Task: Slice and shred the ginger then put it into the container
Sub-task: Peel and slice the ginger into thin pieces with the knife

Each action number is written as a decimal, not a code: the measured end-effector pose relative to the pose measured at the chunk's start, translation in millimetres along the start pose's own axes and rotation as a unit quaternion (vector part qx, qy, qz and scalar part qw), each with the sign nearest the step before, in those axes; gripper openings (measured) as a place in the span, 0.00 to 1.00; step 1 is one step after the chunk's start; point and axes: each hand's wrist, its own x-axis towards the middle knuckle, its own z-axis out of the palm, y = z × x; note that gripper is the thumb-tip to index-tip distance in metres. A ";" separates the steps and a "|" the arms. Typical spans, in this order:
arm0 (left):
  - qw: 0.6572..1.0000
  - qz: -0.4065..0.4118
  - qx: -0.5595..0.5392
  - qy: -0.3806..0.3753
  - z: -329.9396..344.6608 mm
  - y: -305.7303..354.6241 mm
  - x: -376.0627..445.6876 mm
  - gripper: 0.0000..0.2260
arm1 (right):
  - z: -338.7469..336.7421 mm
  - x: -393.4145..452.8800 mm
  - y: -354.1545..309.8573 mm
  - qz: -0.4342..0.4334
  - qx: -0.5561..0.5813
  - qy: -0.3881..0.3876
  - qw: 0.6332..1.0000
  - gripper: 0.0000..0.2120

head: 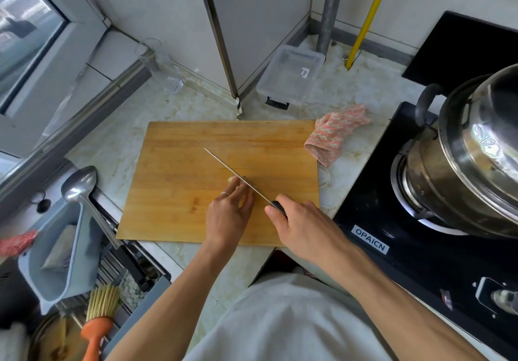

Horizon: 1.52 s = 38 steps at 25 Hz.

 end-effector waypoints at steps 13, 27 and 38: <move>1.000 -0.003 0.012 -0.007 5.2 -1.2 -2.8 0.09 | -4.8 8.3 -10.3 -0.005 -0.013 -0.018 1.000 0.15; 1.000 -0.014 0.003 -0.015 5.9 -3.4 -2.7 0.12 | -5.8 18.6 -15.3 0.017 -0.004 -0.035 0.999 0.15; 1.000 -0.009 -0.028 -0.010 8.1 -8.0 -5.9 0.14 | -3.2 19.1 -17.2 0.020 -0.006 -0.045 0.999 0.14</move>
